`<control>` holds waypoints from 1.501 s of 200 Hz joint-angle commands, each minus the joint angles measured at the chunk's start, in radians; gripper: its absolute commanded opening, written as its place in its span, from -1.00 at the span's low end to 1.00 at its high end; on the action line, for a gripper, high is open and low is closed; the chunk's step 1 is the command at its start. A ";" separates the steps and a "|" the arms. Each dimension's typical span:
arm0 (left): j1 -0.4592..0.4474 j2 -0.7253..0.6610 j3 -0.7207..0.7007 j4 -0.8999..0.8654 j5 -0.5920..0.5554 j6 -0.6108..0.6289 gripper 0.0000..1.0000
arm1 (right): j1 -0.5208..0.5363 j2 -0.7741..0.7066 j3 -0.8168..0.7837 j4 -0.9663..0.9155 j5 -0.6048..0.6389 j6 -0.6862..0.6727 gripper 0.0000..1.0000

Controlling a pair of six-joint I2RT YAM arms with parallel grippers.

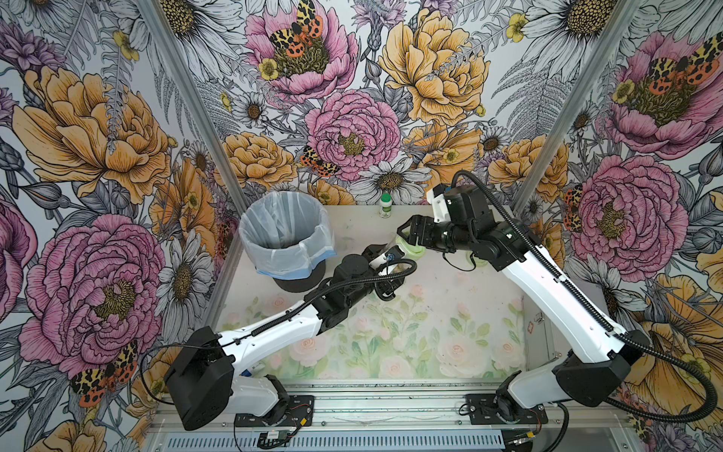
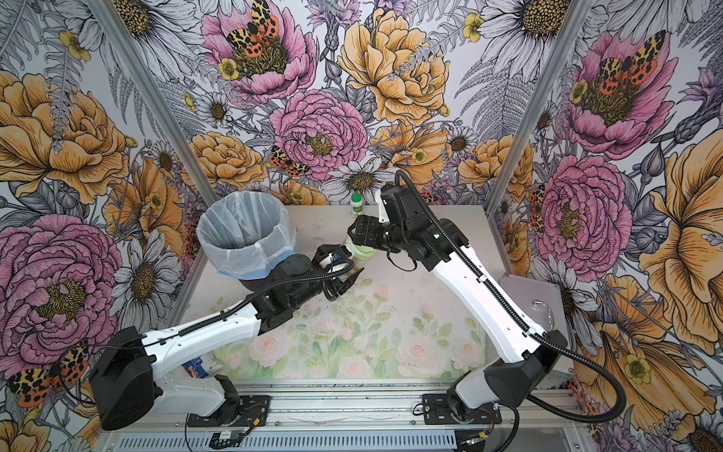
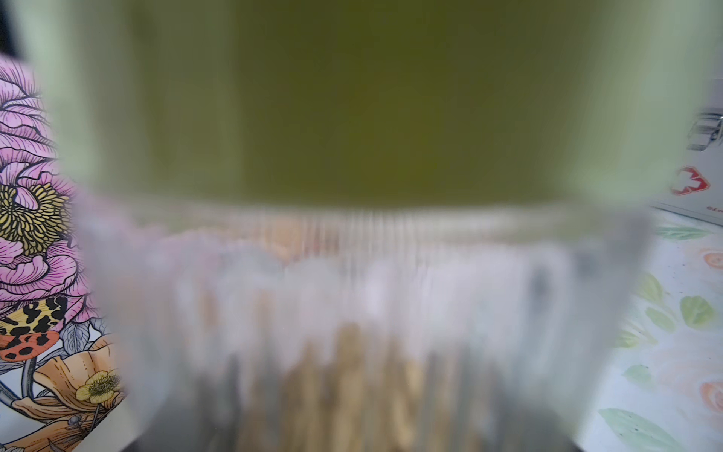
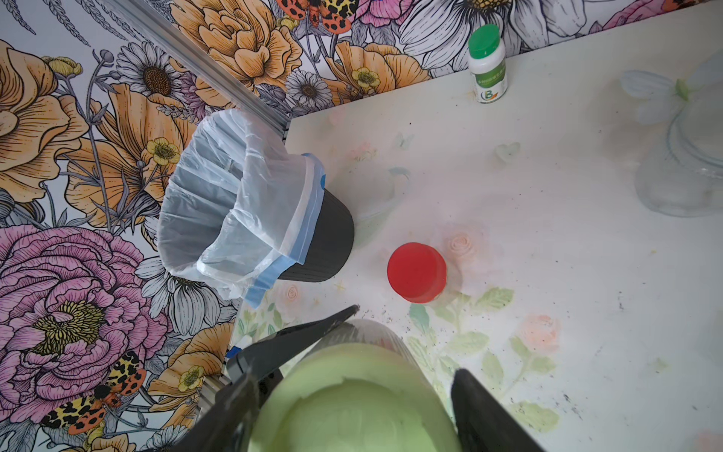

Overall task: Empty moldy peanuts from jars
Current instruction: Unscrew the lid from the jar.

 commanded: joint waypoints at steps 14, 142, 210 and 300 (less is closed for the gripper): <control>0.031 -0.056 0.013 0.125 0.027 -0.019 -0.51 | 0.015 -0.017 -0.030 -0.021 -0.028 -0.044 0.41; 0.087 -0.129 -0.022 0.173 0.100 -0.072 -0.51 | 0.029 -0.019 -0.115 -0.045 -0.009 -0.076 0.53; 0.133 -0.159 -0.020 0.196 0.127 -0.094 -0.51 | 0.032 -0.053 -0.165 -0.049 -0.006 -0.079 0.47; 0.159 -0.158 -0.021 0.187 0.188 -0.124 -0.51 | 0.047 -0.083 -0.108 -0.036 0.012 -0.098 0.52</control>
